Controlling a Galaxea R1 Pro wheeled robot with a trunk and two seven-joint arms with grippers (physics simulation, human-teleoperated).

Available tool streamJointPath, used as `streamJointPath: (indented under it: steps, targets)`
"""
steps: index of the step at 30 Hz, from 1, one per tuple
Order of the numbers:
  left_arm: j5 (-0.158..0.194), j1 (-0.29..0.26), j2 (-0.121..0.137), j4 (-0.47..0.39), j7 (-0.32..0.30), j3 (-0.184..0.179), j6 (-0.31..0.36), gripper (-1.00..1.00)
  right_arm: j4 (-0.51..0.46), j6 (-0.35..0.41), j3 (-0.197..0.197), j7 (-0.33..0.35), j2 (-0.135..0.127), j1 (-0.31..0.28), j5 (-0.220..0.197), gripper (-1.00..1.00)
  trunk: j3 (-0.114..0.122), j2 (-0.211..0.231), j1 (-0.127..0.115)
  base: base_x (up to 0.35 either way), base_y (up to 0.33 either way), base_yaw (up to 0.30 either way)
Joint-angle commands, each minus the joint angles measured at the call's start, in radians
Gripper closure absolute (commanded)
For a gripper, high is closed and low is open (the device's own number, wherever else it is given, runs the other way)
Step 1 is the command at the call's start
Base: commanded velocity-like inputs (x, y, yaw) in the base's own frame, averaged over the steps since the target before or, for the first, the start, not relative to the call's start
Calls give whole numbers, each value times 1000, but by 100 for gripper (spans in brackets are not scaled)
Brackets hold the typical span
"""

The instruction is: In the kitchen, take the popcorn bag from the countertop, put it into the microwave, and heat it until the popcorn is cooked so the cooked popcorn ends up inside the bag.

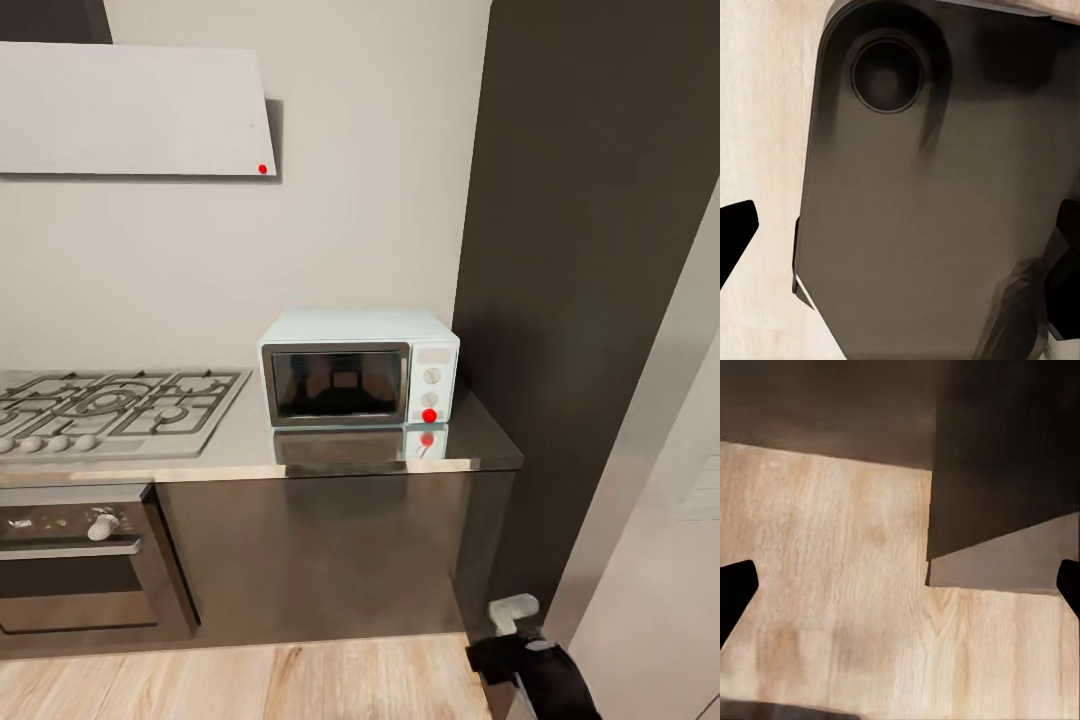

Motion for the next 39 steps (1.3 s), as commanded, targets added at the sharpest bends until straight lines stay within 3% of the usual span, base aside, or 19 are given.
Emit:
streamJointPath:
  steps: [1, 4, 8, 11, 15, 18, 22, 24, 29, 39]
  targets:
    - [6, 0, 0, -1, 0, 0, -1, -100, -21, 71, -1, 20, 14, -127, 9, -100, -1, -1, 0, 0, 0, 0]
    - [6, 0, -1, -1, 0, -1, 0, -100, -25, 140, -1, 20, 40, -260, 7, -100, -1, -1, 0, 0, 0, 0]
    - [6, 0, -1, -2, 0, -1, 0, -100, -70, 168, -1, 13, 99, -393, 10, -100, -1, -1, 0, 0, 0, 0]
    - [6, 0, -2, -2, 0, -1, -1, -100, -97, 185, -1, 6, 158, -491, 19, -100, -1, -1, 0, 0, 0, 0]
    - [5, 0, -2, -3, 0, -1, -1, -100, -108, 196, -2, -30, 163, -612, 20, -100, -1, -1, 0, 0, 0, 0]
    - [5, 0, -2, -3, 0, -2, -1, -100, -137, 144, -3, -48, 163, -633, 19, -100, -1, -1, 0, 0, 0, 0]
    - [5, 0, -1, -3, 0, -1, -1, -100, -137, 0, -4, -67, 163, -636, 11, -100, -1, -1, 0, 0, 0, 0]
    - [5, 0, -1, -3, 1, -1, -1, -100, -122, -116, -5, -71, 163, -631, 2, -100, -1, -1, 0, 0, 0, 0]
    - [6, 0, -1, -3, 0, -1, -1, -100, 4, -291, -4, -124, 163, -639, 1, -100, -1, -1, 0, 0, 0, 0]
    - [5, 0, 0, -3, -4, -2, -1, -100, 27, -292, -5, -139, 163, -640, 1, -100, -1, -1, 0, 0, 99, 0]
